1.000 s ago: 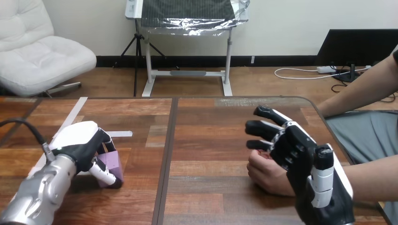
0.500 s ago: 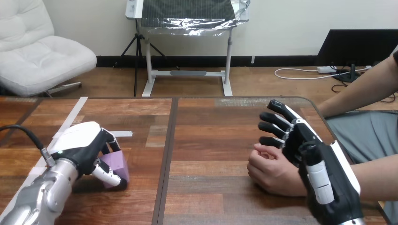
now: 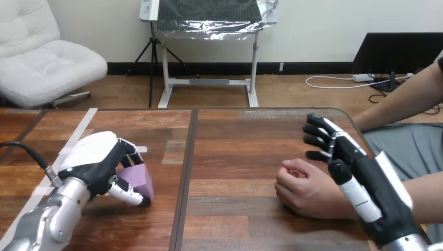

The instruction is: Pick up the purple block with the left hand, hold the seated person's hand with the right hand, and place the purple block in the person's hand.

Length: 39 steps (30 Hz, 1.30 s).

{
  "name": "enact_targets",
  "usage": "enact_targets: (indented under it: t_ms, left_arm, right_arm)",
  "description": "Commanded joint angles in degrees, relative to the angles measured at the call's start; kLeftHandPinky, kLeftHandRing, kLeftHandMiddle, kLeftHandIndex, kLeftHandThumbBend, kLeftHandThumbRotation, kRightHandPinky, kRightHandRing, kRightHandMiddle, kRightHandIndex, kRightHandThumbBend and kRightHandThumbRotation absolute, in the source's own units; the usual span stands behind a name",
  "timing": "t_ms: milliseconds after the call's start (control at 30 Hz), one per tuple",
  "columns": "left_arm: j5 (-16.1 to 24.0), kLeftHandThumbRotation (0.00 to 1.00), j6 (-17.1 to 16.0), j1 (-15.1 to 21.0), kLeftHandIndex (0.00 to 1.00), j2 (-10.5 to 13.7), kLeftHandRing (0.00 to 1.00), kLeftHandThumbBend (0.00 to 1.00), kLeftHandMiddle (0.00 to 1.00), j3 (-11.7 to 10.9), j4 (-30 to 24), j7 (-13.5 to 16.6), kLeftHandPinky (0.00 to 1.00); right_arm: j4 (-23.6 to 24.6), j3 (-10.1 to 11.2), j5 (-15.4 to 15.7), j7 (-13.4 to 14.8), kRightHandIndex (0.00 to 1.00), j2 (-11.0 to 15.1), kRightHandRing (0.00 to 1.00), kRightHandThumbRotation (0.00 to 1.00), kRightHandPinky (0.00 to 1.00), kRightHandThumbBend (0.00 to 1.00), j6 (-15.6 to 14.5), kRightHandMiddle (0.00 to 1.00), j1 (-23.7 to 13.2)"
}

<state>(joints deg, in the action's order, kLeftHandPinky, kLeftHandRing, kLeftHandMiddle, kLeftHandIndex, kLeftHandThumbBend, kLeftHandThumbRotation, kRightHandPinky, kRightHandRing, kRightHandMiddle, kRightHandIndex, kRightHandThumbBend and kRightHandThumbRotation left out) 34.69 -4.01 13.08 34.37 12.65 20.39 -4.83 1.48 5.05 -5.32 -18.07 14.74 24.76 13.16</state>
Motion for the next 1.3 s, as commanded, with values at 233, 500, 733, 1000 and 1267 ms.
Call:
enact_targets:
  t_ms: [233, 500, 733, 1000, 1267]
  left_arm:
    - [-1.6, 0.00, 2.7, -1.5, 0.48, 2.4, 0.32, 0.72, 0.42, -6.1, -18.0, -2.7, 0.24]
    - [-1.5, 0.00, 3.6, -3.5, 0.49, 2.3, 0.37, 0.73, 0.46, -7.4, -22.5, -3.9, 0.28]
    - [-2.0, 0.00, 4.4, -5.5, 0.49, 2.0, 0.37, 0.73, 0.45, -8.8, -26.5, -5.0, 0.29]
    - [-3.0, 0.00, 6.2, -7.8, 0.48, 1.1, 0.35, 0.72, 0.44, -10.6, -31.2, -6.3, 0.27]
    - [-3.8, 0.00, 7.4, -10.6, 0.47, 0.0, 0.34, 0.73, 0.43, -11.9, -35.9, -6.4, 0.26]
  right_arm:
    - [-3.5, 4.9, -0.3, 0.0, 0.90, 6.4, 0.90, 0.82, 0.85, 0.94, 1.9, 0.91, -10.1]
    - [-7.2, 6.2, 2.4, 0.5, 0.90, 9.6, 0.90, 0.82, 0.83, 0.95, 4.1, 0.90, -12.0]
    - [-10.5, 7.0, 3.2, -0.1, 0.91, 12.3, 0.90, 0.79, 0.83, 0.95, 5.0, 0.92, -13.6]
    - [-13.0, 7.5, 3.0, -1.6, 0.93, 15.2, 0.93, 0.72, 0.86, 0.99, 5.3, 0.94, -14.4]
    - [-14.6, 7.9, 3.4, -3.1, 0.94, 18.1, 0.93, 0.66, 0.86, 1.00, 4.7, 0.95, -15.0]
